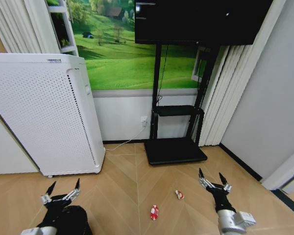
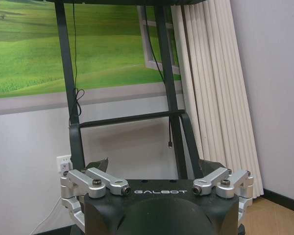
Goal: Pick up the trash bin and place the garbage on the floor into it.
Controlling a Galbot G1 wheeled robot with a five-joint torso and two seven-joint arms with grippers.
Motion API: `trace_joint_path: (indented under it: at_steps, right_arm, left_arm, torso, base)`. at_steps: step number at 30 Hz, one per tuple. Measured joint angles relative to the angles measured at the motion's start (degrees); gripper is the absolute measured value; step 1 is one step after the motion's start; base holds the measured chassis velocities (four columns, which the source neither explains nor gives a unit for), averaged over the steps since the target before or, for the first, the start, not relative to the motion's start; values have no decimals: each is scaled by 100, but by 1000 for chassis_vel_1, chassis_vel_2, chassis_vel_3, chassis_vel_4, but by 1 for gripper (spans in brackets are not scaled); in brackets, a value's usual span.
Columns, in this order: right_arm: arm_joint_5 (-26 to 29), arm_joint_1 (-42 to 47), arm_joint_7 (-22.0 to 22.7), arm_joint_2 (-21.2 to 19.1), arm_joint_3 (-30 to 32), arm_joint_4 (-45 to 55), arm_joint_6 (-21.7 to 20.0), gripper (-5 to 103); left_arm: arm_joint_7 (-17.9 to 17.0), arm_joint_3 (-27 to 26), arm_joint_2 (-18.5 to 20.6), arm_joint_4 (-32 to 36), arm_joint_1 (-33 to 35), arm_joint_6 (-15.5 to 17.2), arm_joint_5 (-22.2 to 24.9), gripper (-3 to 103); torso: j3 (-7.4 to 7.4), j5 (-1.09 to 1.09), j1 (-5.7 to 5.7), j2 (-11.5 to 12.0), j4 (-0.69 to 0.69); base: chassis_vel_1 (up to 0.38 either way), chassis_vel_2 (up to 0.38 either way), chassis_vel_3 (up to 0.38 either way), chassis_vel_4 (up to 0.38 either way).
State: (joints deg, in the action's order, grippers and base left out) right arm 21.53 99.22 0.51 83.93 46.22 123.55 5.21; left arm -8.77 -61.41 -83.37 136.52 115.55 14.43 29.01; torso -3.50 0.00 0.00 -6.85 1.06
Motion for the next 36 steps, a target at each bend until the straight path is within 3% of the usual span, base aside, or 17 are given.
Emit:
trace_joint_path:
  at_steps: [1, 2, 3, 4, 5, 7, 12, 23, 31, 34, 36]
  right_arm:
    - [15, -33, 3, -25, 2, -34, -12, 100]
    - [15, -33, 3, -25, 2, -34, -12, 100]
    - [27, -83, 4, -43, 3, -86, -19, 100]
    - [30, -113, 4, -49, 2, -128, -20, 100]
    - [30, -113, 4, -49, 2, -128, -20, 100]
    - [41, -206, 5, -52, -11, -241, -20, 100]
    - [68, -316, 5, -50, -79, -391, -7, 100]
    - [79, -281, -9, -55, -136, -458, 87, 100]
    - [79, -146, -20, -28, -129, -328, 173, 100]
    - [73, -92, -24, 2, -128, -289, 210, 100]
    - [72, -83, -23, 6, -129, -276, 211, 100]
  left_arm:
    - [-352, -330, 142, 45, 241, 464, 809, 100]
    - [-352, -330, 142, 45, 241, 464, 809, 100]
    - [-670, -637, 334, 34, 586, 867, 1701, 100]
    - [-775, -760, 436, -34, 786, 1026, 2081, 100]
    - [-775, -760, 436, -34, 786, 1026, 2081, 100]
    - [-845, -888, 633, -404, 1189, 1177, 2602, 100]
    - [-893, -564, 588, -1123, 960, 1434, 2822, 100]
    - [-948, -165, 472, -1655, 385, 1832, 2884, 103]
    - [-625, 111, 471, -2034, 212, 1742, 2758, 81]
    - [-359, 147, 465, -2180, 153, 1587, 2702, 64]
    - [-316, 148, 463, -2218, 125, 1550, 2691, 64]
  torso:
    - [-2, 0, 0, -3, 0]
    - [-2, 0, 0, -3, 0]
    - [-4, 0, 0, -6, 0]
    - [-5, 0, 0, -8, 0]
    - [-5, 0, 0, -8, 0]
    - [-9, 1, 0, -12, 0]
    - [-14, -4, 0, -16, -1]
    - [-20, -1, 0, -25, 1]
    - [-24, -1, 0, -29, 1]
    - [-25, 0, 0, -31, 0]
    - [-25, 0, -1, -31, 0]
  base:
    - [0, 0, 0, 0]
    - [0, 0, 0, 0]
    - [0, 0, 0, 0]
    - [0, 0, 0, 0]
    - [0, 0, 0, 0]
    - [0, 0, 0, 0]
    - [0, 0, 0, 0]
    - [0, 0, 0, 0]
    - [0, 0, 0, 0]
    - [0, 0, 0, 0]
    - [0, 0, 0, 0]
